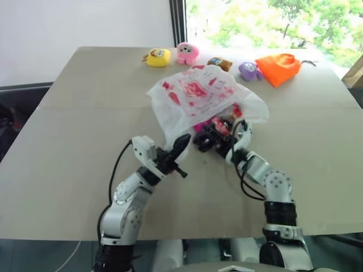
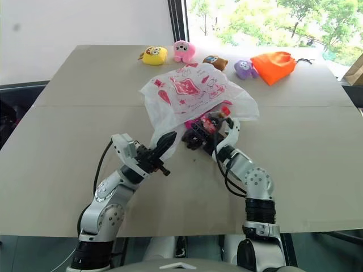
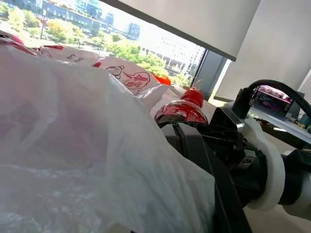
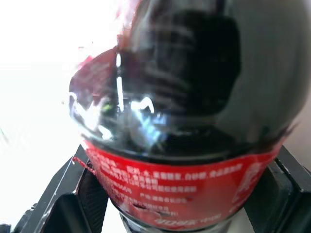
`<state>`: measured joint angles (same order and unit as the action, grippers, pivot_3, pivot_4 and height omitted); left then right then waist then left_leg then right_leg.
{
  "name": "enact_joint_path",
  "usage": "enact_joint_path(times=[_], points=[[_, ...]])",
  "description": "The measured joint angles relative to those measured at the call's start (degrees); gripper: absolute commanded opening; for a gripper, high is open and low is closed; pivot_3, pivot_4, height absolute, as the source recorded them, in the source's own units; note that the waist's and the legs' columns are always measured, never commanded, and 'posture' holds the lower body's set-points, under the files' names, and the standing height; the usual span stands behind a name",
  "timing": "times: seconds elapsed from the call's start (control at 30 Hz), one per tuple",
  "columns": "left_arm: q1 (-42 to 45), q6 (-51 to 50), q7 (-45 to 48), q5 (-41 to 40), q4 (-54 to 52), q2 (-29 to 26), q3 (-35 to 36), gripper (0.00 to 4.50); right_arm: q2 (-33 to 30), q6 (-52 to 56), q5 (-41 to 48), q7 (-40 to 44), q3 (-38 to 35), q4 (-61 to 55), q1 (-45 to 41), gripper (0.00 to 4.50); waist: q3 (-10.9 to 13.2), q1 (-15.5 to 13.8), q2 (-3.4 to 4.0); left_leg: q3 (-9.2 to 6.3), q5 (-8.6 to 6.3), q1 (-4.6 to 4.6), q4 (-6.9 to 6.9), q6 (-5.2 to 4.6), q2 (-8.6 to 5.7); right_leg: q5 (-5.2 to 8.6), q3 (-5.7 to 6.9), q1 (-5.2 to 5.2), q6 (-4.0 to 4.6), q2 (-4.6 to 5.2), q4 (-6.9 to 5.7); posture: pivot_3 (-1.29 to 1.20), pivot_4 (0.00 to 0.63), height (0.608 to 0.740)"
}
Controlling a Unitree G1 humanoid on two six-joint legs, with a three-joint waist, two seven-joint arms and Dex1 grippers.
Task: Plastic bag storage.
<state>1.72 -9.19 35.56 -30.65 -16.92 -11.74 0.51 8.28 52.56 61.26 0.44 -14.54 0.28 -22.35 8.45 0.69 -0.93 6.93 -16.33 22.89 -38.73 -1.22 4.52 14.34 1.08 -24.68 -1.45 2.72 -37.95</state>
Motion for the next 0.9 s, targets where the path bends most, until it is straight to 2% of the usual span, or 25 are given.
enact_joint_path(times=[0.03,0.1,0.13,0.17,0.4,0.6,0.7,0.8,0.9], points=[[0.1,0.1,-0.2,0.0,0.1,0.0,0.0,0.00,0.0,0.8,1.8,-2.5,-0.3,-0.4,0.0,3.15,0.0,0.1,0.00,-0.03,0.00,0.00,0.02,0.00,0.00,0.00,0.01,-0.01,0.00,0.00,0.00,0.00,0.150,0.740],[0.1,0.1,-0.3,0.1,0.1,0.2,0.0,0.00,0.0,0.9,3.5,-5.0,-0.4,-0.5,-0.1,4.06,0.0,0.1,0.01,-0.06,0.00,-0.01,0.04,0.00,0.01,0.00,0.03,0.00,0.00,-0.02,0.00,0.00,0.150,0.740],[0.1,0.1,-0.4,0.1,0.2,0.2,0.1,0.00,0.2,0.4,4.0,-6.6,-0.4,0.2,-0.7,4.34,0.0,0.2,0.01,-0.06,0.00,-0.02,0.04,0.00,0.01,0.00,0.03,0.00,0.00,-0.02,-0.02,0.00,0.150,0.740],[0.1,0.1,-0.4,0.1,0.2,0.2,0.0,0.00,0.6,-0.6,4.5,-8.5,-0.5,1.4,-2.6,4.43,0.0,0.4,0.01,-0.07,0.01,-0.08,0.03,0.00,0.02,0.00,-0.02,0.00,0.00,-0.02,-0.06,0.00,0.150,0.740],[0.1,0.3,-0.3,0.1,0.2,0.4,-0.1,0.00,-0.2,-12.3,1.5,-12.1,-0.7,11.1,-10.5,4.43,-0.1,0.2,0.04,-0.30,-0.13,-0.15,-0.40,-0.27,0.01,-0.01,0.28,0.41,-0.01,-0.02,-0.08,0.00,0.150,0.740],[0.1,0.3,-0.3,0.1,0.2,0.1,-0.1,0.00,-0.3,-13.9,4.6,-7.8,-0.4,9.0,-11.2,4.43,-0.1,0.3,0.09,-0.58,-0.04,-0.05,-0.36,-0.10,0.03,-0.01,0.43,0.41,-0.01,-0.01,-0.04,0.00,0.150,0.740],[0.1,0.2,-0.2,0.1,0.2,0.1,-0.1,0.00,-1.2,-13.5,2.9,-5.1,1.7,4.3,-9.8,4.43,-0.1,0.3,0.09,-0.71,-0.04,-0.03,-0.24,-0.08,0.03,-0.01,0.47,0.40,-0.01,-0.01,0.05,0.00,0.150,0.740],[0.1,0.2,-0.2,0.1,0.2,0.1,-0.2,0.00,-5.4,-13.2,-1.2,-0.2,5.7,0.3,-5.8,4.43,-0.1,0.0,0.09,-0.77,-0.06,0.05,-0.24,-0.10,-0.03,0.00,0.50,0.41,-0.02,0.06,0.12,0.00,0.150,0.740],[-0.3,0.1,-0.2,0.1,0.3,-0.2,0.0,0.00,-19.9,-21.5,-17.3,11.7,14.1,-4.4,-0.4,4.43,-0.1,-0.1,0.11,-0.79,-0.23,0.08,-0.33,-0.41,-0.20,0.01,0.48,0.43,-0.05,0.18,0.15,0.00,0.150,0.740]])
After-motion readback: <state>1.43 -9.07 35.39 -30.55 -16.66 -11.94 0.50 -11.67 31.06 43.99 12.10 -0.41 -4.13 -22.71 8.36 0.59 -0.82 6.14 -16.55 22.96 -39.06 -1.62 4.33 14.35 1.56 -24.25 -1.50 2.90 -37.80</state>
